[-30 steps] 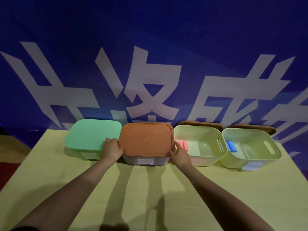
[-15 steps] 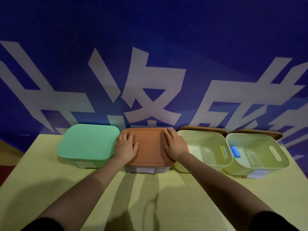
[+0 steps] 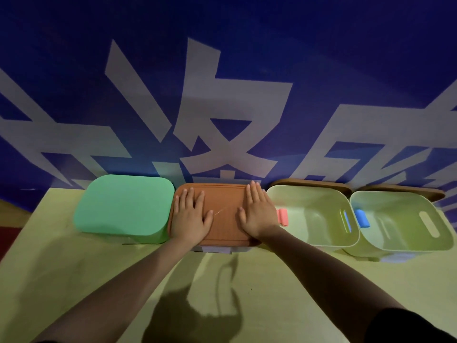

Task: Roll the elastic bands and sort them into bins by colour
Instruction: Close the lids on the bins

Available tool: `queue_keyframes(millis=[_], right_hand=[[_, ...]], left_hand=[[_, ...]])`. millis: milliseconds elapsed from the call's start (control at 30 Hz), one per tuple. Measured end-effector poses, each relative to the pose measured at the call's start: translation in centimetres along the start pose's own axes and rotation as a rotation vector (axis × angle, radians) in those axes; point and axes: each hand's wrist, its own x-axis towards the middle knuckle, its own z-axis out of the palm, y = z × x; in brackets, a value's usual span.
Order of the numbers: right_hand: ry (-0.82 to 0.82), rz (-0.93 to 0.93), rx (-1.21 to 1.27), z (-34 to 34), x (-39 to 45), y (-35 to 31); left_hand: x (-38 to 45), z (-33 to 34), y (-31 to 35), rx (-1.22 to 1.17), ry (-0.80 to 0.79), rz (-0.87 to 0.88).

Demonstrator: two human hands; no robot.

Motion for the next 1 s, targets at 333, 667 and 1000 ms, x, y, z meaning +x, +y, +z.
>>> queue_keyframes(millis=[333,667,1000], right_hand=[[0.071,0.036,0.079,0.8,-0.1,-0.1],[0.254,0.093,0.507,-0.4,-2.3,0.2],[0.301,0.215,0.612,-1.4,-8.6,6.4]], left_hand=[[0.1,0.7,0.2,-0.009,0.043,0.011],[-0.5,-0.7,-0.1,-0.074,0.071,0.058],[-3.2,-4.0,11.0,-0.364,0.027,0.192]])
